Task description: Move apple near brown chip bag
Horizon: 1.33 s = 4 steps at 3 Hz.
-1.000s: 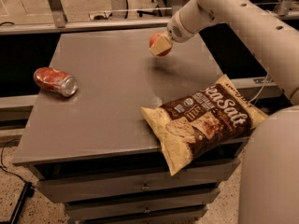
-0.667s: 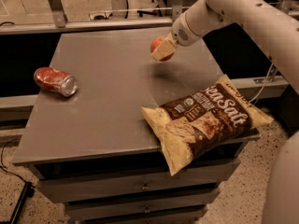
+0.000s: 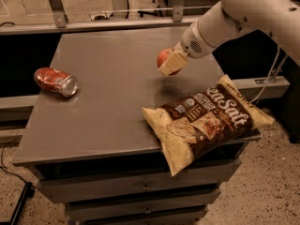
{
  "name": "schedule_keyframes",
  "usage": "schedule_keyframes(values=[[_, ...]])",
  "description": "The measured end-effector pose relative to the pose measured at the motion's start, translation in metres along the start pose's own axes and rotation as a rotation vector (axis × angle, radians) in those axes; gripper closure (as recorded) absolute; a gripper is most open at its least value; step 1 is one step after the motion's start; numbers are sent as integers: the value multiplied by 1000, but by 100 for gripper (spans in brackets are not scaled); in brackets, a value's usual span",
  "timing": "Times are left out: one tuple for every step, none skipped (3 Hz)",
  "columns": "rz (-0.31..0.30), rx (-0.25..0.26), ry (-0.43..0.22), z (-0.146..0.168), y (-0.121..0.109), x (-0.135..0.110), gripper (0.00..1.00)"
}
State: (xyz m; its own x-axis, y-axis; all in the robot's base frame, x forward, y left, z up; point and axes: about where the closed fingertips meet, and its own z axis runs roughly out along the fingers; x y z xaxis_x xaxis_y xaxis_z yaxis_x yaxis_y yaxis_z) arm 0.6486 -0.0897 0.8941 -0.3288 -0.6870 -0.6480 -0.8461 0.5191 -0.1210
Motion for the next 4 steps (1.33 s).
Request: schedule_keyframes(values=[[-4,-16,22,1,20,18,100],[-10,-41,40,4,37,29,100],[-18,-52,50,2,47,34,85],[-22,-57,57,-1,55,39,61]])
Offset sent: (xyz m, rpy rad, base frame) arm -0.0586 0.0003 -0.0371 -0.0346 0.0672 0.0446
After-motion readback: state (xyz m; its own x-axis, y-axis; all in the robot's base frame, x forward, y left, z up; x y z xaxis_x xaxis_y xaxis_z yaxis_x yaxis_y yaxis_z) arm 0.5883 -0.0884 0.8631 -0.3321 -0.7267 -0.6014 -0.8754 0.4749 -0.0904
